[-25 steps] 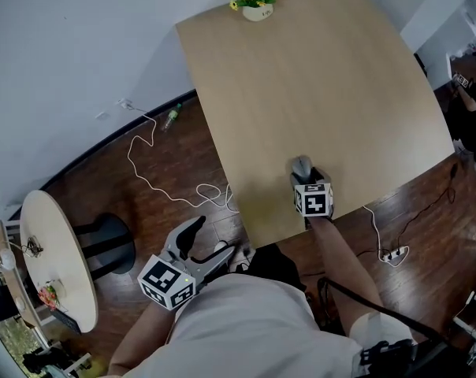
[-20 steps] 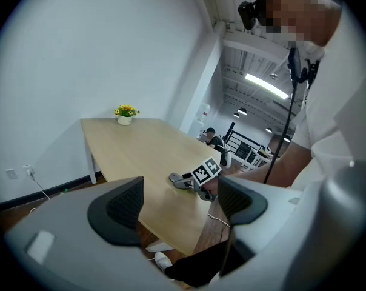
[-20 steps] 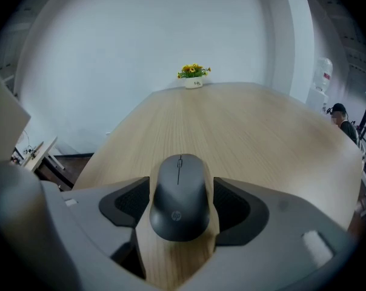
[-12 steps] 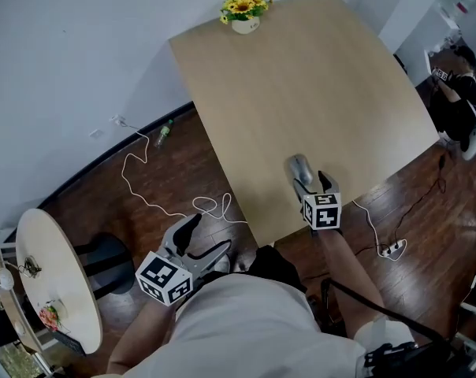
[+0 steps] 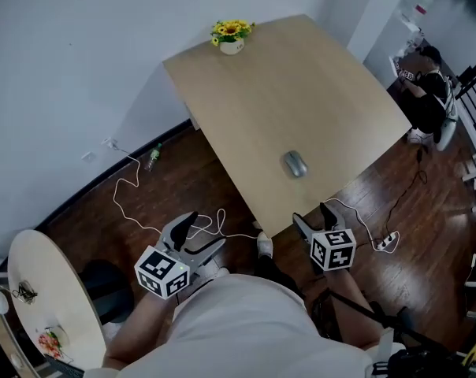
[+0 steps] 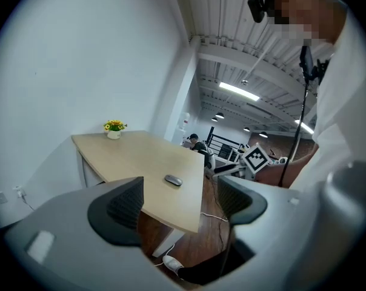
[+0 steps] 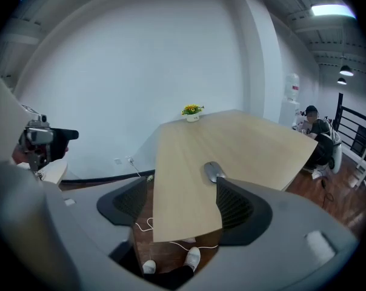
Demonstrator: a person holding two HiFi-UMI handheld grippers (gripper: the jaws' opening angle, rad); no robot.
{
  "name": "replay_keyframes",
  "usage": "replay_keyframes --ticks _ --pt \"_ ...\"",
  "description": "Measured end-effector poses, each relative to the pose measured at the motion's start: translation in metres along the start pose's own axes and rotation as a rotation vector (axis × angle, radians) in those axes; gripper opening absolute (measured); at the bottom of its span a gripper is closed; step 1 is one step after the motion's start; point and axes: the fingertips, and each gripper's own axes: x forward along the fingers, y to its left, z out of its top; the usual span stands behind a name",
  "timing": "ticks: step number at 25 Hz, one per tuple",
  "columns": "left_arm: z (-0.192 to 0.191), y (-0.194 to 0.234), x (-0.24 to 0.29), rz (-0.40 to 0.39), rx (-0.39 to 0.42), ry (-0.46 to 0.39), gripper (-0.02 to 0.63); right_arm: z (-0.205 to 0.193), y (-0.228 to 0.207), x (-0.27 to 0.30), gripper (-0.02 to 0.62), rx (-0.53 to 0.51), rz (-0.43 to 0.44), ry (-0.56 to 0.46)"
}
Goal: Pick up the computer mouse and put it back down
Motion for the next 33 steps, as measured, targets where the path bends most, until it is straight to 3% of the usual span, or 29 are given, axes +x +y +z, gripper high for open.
replay_keyframes --ticks 5,13,21,33 --pt "-0.017 -0.001 -0.042 -0.020 0.026 0.000 0.356 -0.011 0.043 -0.063 0.386 -0.016 -0.035 -0.061" --pt "-0.048 0.001 -0.090 -0.045 0.017 0.011 0.356 -0.048 0.103 -0.111 0.387 0.039 -0.044 -0.087" --pt "-0.044 -0.015 -0.107 -0.061 0.047 -0.046 0.356 -0.064 0.121 -0.144 0.385 0.034 -0.069 -0.117" --pt "-0.062 -0.019 -0.134 -0.056 0.058 -0.035 0.356 -0.066 0.147 -0.155 0.379 0.011 -0.056 -0.118"
